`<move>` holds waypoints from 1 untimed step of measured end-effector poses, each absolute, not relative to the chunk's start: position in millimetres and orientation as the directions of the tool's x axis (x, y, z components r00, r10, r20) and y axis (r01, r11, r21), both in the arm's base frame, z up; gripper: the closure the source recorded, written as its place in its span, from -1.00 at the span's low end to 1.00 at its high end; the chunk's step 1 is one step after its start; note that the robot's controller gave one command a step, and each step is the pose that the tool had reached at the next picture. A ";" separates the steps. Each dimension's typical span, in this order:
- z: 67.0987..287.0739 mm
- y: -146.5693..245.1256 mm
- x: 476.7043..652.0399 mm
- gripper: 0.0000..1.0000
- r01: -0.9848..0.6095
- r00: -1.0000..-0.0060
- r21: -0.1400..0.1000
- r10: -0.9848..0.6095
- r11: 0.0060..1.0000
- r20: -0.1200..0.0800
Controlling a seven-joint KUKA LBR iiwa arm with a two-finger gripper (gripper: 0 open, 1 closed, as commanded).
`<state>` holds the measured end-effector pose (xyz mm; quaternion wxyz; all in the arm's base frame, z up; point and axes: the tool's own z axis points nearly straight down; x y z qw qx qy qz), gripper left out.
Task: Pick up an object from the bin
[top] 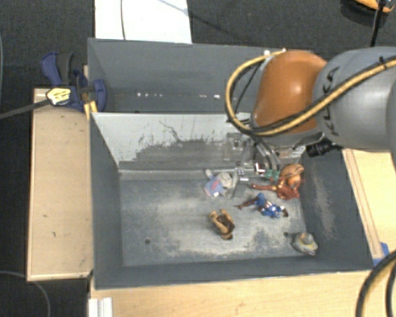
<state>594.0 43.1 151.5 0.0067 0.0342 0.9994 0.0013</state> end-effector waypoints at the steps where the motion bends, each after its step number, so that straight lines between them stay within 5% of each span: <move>1: 70.2 41.5 584.4 -1.00 0.092 -0.996 0.002 0.092 0.996 -0.001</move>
Offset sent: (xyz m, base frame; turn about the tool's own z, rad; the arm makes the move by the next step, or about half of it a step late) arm -0.0023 -0.0087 -0.0815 0.1050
